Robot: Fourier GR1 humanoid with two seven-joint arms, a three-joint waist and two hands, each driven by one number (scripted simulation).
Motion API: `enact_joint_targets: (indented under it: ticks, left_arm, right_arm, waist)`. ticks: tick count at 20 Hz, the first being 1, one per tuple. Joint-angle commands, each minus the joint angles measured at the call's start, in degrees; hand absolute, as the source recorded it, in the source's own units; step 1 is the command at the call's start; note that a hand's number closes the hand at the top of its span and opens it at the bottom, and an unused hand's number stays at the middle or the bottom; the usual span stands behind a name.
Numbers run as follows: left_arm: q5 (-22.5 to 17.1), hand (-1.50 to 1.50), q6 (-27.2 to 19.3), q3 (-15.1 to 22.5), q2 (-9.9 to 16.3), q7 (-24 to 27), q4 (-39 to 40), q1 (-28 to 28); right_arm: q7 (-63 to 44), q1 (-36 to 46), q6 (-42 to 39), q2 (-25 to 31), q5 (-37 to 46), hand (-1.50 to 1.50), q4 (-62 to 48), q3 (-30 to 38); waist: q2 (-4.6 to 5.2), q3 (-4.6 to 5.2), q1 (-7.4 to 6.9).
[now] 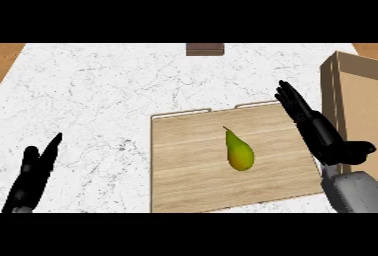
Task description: Pick the pear from the tray and place it in the cardboard box
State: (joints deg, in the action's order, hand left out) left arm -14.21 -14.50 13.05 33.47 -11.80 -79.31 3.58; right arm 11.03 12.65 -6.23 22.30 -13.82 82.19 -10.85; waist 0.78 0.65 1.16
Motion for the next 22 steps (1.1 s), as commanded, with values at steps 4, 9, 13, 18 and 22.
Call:
enact_joint_targets:
  ticks: [4, 9, 13, 18, 22]
  left_arm:
    - [3.2, 0.00, -1.0, -1.9, 4.3, 3.6, -9.9, 5.7]
    - [4.2, 0.00, -1.0, -3.7, 6.5, 7.1, -12.0, 8.0]
    - [6.7, 0.00, -0.9, 0.5, 1.1, 12.4, -10.6, 3.4]
    - [7.8, 0.00, -0.9, 1.9, -1.1, 10.4, -8.9, -2.1]
    - [8.5, 0.00, 0.1, 2.8, -1.8, 11.2, -8.7, -3.1]
  right_arm:
    - [9.4, -6.6, 5.9, 4.1, 2.7, -1.50, 4.5, 8.3]
    - [12.2, -12.7, 20.1, 4.3, 4.9, -1.50, -0.6, 20.9]
    - [31.2, -20.6, 21.0, 0.5, 9.2, -1.50, 7.5, 19.3]
    - [29.0, -33.8, 26.3, 5.7, 24.7, -1.50, 15.6, 13.6]
    - [17.2, -43.9, 30.2, 6.2, 33.2, -1.50, 28.4, 10.5]
  waist:
    - [-2.23, -0.56, 5.30]
    - [-2.43, -0.60, 10.67]
    - [-1.45, -0.54, 6.18]
    - [-1.07, -0.33, 4.23]
    - [-1.10, -0.26, 2.46]
